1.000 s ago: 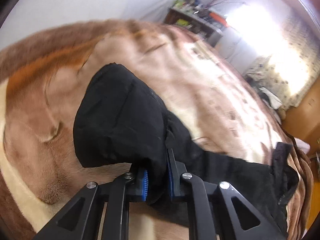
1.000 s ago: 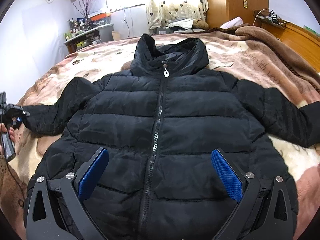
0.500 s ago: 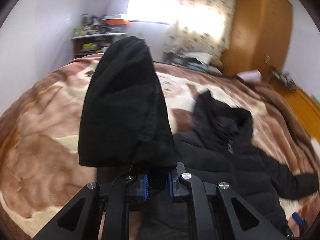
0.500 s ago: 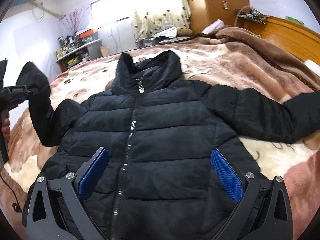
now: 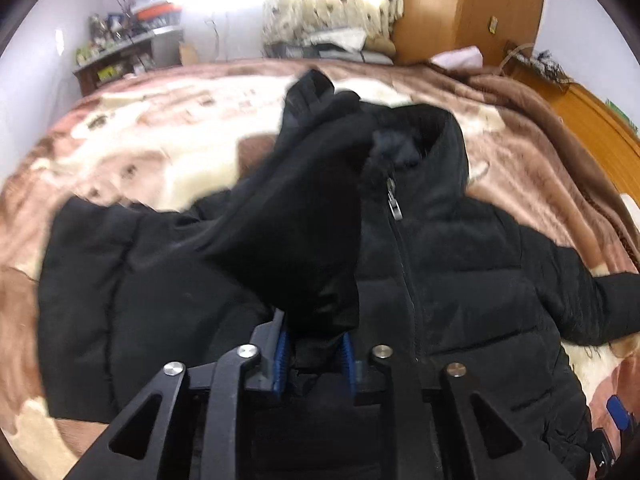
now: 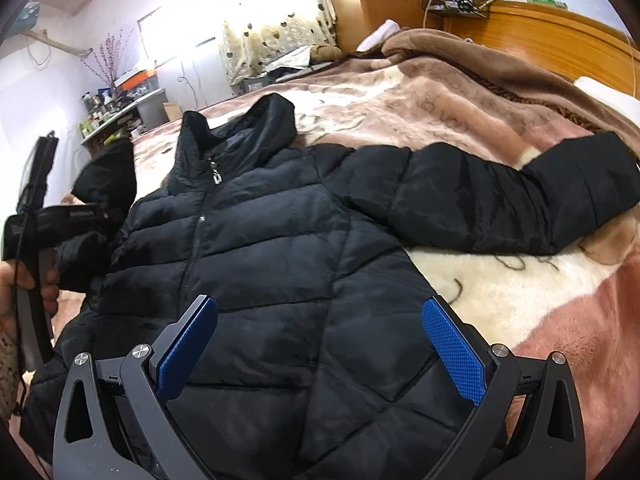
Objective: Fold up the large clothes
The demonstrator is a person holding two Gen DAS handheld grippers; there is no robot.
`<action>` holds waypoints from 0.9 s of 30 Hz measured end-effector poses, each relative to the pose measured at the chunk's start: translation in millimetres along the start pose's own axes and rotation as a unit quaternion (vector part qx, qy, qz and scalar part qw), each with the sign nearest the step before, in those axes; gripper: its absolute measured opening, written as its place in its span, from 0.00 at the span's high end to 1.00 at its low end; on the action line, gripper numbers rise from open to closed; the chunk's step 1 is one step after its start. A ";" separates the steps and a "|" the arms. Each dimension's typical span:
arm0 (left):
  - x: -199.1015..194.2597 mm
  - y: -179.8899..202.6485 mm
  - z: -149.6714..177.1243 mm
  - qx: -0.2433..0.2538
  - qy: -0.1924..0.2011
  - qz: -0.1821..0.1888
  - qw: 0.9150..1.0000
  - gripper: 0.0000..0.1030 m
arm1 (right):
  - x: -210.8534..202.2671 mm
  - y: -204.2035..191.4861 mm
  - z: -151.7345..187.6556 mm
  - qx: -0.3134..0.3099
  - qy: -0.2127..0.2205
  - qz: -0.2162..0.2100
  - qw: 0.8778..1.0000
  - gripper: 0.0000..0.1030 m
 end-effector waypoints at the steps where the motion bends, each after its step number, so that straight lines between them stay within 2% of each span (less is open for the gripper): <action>1: 6.8 2.9 3.2 0.004 -0.011 0.006 1.000 0.71 | 1.2 0.6 1.1 0.000 -0.002 0.001 1.000 0.01; 3: 19.2 6.4 15.0 0.005 -0.041 0.026 0.999 0.55 | 5.3 1.4 2.0 -0.002 -0.006 0.001 1.000 0.01; 5: 25.2 13.2 25.4 0.008 -0.061 0.053 0.997 0.52 | 8.0 -0.6 2.6 -0.004 -0.009 0.000 1.000 0.01; 9: 5.9 13.7 27.4 0.031 -0.041 0.064 0.997 0.48 | 19.5 -13.5 -2.0 -0.020 -0.017 -0.002 1.000 0.01; 10: -4.5 11.3 27.2 0.029 -0.032 0.073 0.996 0.45 | 22.5 -17.5 -4.3 -0.027 -0.018 -0.002 0.999 0.01; 11: -13.5 7.5 27.8 0.022 -0.029 0.082 0.996 0.36 | 27.3 -22.2 -7.2 -0.038 -0.020 0.001 0.999 0.01; 12: -25.6 1.4 29.8 0.010 -0.027 0.091 0.995 0.32 | 32.7 -30.9 -11.3 -0.054 -0.025 0.006 0.998 0.01; 14: -54.9 -12.0 32.4 -0.002 -0.020 0.107 0.994 0.32 | 38.9 -49.9 -19.0 -0.079 -0.022 -0.009 0.997 0.01; 16: -77.2 -27.0 32.1 -0.002 -0.004 0.093 0.996 0.31 | 45.3 -70.7 -26.1 -0.096 -0.020 -0.025 0.995 0.01; 18: -104.6 -52.2 36.3 -0.011 0.009 0.060 0.998 0.21 | 55.9 -97.5 -31.9 -0.109 -0.021 -0.052 0.992 0.01; 20: -129.1 -77.6 40.6 -0.033 0.021 0.042 0.998 0.20 | 69.1 -115.9 -36.0 -0.105 -0.028 -0.075 0.991 0.01; 22: -140.9 -97.3 43.0 -0.056 0.016 0.031 0.998 0.19 | 86.1 -134.9 -39.8 -0.092 -0.039 -0.097 0.990 0.01; 27: -162.8 -144.7 48.8 -0.077 0.023 -0.018 0.997 0.18 | 119.7 -173.1 -43.2 -0.086 -0.053 -0.121 0.988 0.13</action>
Point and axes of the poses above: each gripper's, at about its wrist camera, not at the fingertips, and x roughly the way its jaws point, y to its right, z to its underside, the point moved 10 cm from there along x, roughly the way its jaws point, and after that the axes turned 4 degrees about z, right-handed, at the moved point
